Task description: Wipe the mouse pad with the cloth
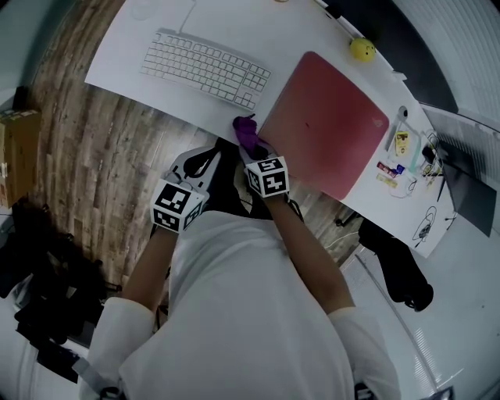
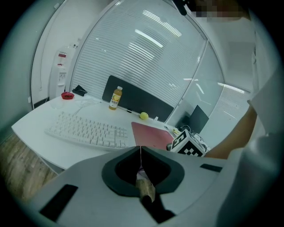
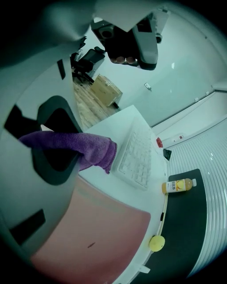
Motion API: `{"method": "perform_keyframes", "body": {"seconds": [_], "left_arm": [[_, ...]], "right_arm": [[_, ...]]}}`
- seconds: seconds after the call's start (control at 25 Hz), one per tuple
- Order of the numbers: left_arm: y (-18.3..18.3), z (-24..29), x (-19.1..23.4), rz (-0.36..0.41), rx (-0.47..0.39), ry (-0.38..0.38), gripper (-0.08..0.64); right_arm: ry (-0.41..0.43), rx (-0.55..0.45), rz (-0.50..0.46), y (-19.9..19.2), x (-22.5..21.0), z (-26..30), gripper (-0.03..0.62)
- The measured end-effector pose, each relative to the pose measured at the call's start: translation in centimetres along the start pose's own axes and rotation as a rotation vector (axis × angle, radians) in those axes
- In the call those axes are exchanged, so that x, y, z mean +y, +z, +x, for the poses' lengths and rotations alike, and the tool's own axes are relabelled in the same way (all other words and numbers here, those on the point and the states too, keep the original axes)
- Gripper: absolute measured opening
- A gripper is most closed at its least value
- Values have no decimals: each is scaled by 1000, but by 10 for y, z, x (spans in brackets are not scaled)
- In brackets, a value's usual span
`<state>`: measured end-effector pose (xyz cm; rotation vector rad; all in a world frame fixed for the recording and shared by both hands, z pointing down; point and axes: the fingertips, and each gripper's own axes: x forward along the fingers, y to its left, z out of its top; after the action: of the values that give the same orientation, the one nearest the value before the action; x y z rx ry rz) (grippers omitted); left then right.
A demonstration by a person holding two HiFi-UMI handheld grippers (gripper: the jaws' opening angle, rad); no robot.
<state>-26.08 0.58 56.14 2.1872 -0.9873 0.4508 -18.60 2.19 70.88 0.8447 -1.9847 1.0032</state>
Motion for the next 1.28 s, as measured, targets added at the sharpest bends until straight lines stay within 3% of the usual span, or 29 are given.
{"method": "perform_keyframes", "body": {"seconds": [0.4, 0.6, 0.96, 1.28], "left_arm": [[10, -1, -9, 16, -7, 8, 20], [10, 4, -18, 14, 4, 31, 20], [5, 27, -44, 20, 45, 54, 20], [9, 52, -79, 34, 57, 69, 20]], "right_arm": [[48, -69, 7, 34, 0, -20, 75], [17, -68, 52, 29, -32, -21, 75], [-12, -53, 27, 14, -88, -27, 75], [-61, -81, 78, -6, -143, -51, 75]]}}
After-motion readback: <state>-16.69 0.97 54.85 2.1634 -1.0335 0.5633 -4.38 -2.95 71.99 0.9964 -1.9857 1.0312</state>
